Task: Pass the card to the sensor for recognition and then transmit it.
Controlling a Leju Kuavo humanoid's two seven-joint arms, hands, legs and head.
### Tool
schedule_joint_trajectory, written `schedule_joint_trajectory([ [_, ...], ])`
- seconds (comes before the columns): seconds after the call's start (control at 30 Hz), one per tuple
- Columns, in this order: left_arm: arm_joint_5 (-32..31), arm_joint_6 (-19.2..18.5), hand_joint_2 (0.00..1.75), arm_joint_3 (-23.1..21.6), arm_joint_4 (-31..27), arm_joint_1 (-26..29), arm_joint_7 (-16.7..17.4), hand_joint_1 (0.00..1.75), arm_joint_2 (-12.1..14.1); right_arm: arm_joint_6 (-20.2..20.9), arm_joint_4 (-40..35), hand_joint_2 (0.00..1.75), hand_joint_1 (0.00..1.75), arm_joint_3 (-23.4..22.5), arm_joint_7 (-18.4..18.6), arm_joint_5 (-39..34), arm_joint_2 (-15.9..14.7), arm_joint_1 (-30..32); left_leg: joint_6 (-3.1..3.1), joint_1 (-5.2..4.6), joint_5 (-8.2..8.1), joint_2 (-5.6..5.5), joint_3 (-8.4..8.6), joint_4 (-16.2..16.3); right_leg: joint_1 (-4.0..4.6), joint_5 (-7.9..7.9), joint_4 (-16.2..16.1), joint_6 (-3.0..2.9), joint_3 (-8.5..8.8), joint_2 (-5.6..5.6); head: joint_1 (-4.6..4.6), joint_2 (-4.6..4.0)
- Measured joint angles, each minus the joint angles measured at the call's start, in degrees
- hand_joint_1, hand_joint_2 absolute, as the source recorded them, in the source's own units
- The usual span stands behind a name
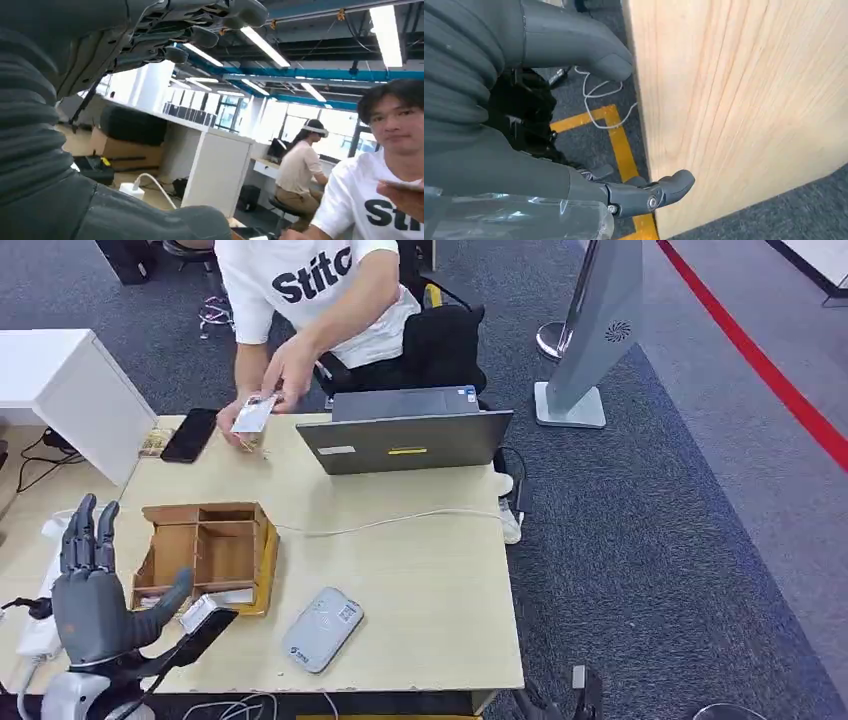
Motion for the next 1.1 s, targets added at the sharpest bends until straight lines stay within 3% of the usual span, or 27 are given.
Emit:
schedule_joint_trajectory([
  [0.4,-14.11,1.36,1.75,-1.14,13.98,-12.92,7.44,0.00,4.92,2.21,1.14,1.75,0.00,-1.64,3.04,-0.52,0.15,-1.27,-0.04,0.01,0.06,0.08,-0.01,0.00,0.01,0.07,0.04,-0.02,-0.04,0.05,0.00,0.00],
  [0.43,-15.17,1.88,1.75,-1.16,15.56,-13.97,8.03,1.69,5.31,2.53,1.18,1.75,0.00,-1.82,3.32,-0.59,0.15,-1.31,-0.05,0.01,0.07,0.08,-0.01,0.00,0.01,0.07,0.04,-0.02,-0.04,0.05,0.02,0.00],
  [0.73,-20.97,7.68,1.75,-1.16,25.19,-19.85,10.87,1.75,8.27,4.72,1.62,1.75,0.00,-2.98,4.79,-1.20,0.15,-1.44,-0.14,0.03,0.14,0.15,-0.03,0.00,0.02,0.14,0.11,-0.13,-0.13,0.12,0.02,0.00],
  [1.1,-20.82,10.08,1.75,-1.14,27.64,-20.42,10.91,1.75,8.94,6.10,1.97,1.75,0.00,-3.15,4.98,-1.60,0.48,-1.54,-0.17,0.03,0.15,0.12,-0.05,0.00,0.03,0.15,0.12,-0.15,-0.14,0.11,-0.02,0.00],
])
